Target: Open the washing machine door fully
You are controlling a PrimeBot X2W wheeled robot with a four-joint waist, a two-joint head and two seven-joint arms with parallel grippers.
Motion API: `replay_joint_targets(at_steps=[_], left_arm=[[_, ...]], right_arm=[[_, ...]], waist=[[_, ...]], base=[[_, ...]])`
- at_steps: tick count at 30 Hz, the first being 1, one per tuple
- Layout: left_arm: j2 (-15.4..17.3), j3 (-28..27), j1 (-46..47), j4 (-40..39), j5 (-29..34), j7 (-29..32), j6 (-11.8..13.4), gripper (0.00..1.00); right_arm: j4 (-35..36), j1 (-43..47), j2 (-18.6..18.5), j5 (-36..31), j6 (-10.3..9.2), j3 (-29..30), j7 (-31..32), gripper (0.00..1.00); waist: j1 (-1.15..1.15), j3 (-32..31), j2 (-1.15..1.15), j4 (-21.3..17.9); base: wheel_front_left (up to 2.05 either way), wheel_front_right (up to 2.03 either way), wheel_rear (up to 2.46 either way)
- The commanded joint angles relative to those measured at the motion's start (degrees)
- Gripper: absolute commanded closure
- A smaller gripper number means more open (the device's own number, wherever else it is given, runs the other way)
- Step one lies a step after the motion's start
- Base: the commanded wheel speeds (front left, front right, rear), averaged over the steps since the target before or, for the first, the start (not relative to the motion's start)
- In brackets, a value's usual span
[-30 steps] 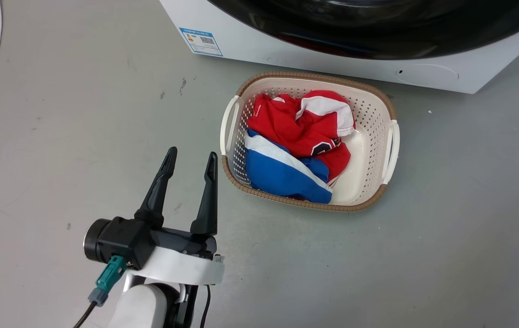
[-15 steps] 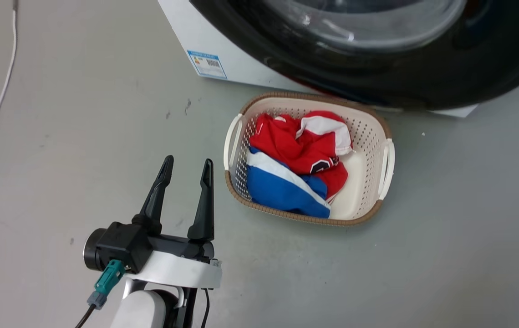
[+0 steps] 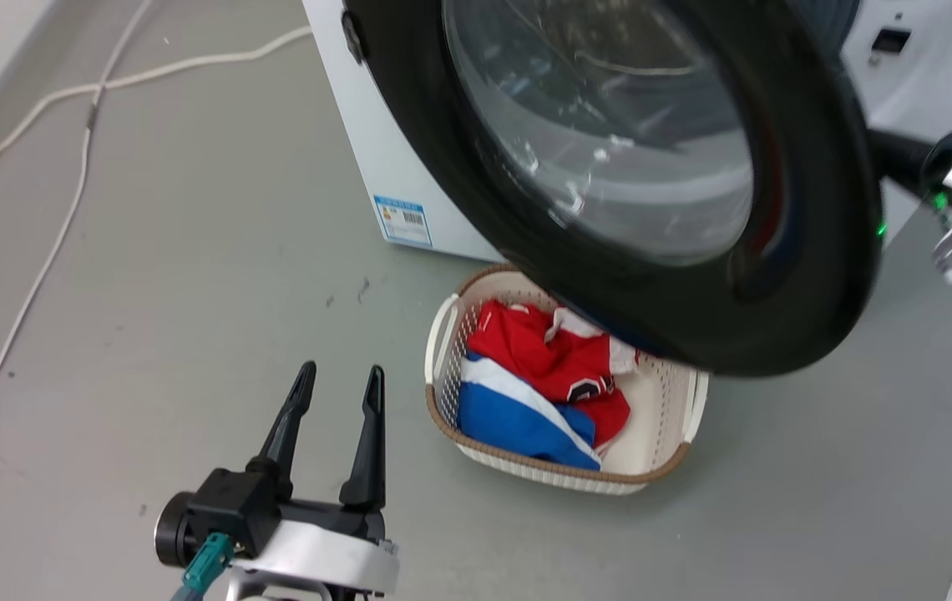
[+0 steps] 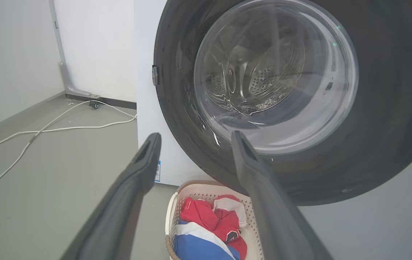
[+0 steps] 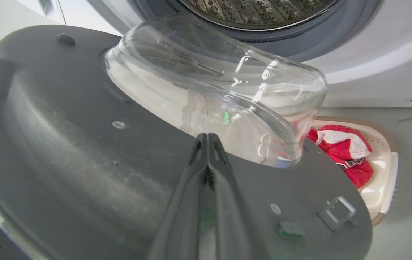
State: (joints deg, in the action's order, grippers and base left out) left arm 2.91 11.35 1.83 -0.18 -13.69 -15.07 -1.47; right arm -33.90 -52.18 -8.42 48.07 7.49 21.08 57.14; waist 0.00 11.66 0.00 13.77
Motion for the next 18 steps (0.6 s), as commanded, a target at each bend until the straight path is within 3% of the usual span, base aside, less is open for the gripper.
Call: replay_joint_targets(at_steps=[1, 12, 18], left_arm=[[-0.04, -0.16, -1.28, 0.13, 0.4, -0.16, -0.06, 0.0], [-0.04, -1.53, -5.59, 0.2, 1.42, -0.16, -0.85, 0.0], [-0.04, -1.6, -6.68, 0.65, 1.51, -0.16, -1.28, 0.0]], right_arm=[[1.14, 2.7, 1.26, 0.88, 0.0, -0.45, 0.79, 1.0], [8.45, 13.97, 5.42, 7.04, 0.0, -3.21, 4.82, 1.0], [11.17, 19.17, 5.94, 13.44, 0.0, -8.87, 4.74, 1.0]], waist=[[0.0, -3.36, 0.0, 0.94], [0.0, -8.46, 0.0, 3.43], [0.0, -9.75, 0.0, 5.68]], base=[[0.0, 0.0, 0.0], [0.0, 0.0, 0.0], [0.0, 0.0, 0.0]])
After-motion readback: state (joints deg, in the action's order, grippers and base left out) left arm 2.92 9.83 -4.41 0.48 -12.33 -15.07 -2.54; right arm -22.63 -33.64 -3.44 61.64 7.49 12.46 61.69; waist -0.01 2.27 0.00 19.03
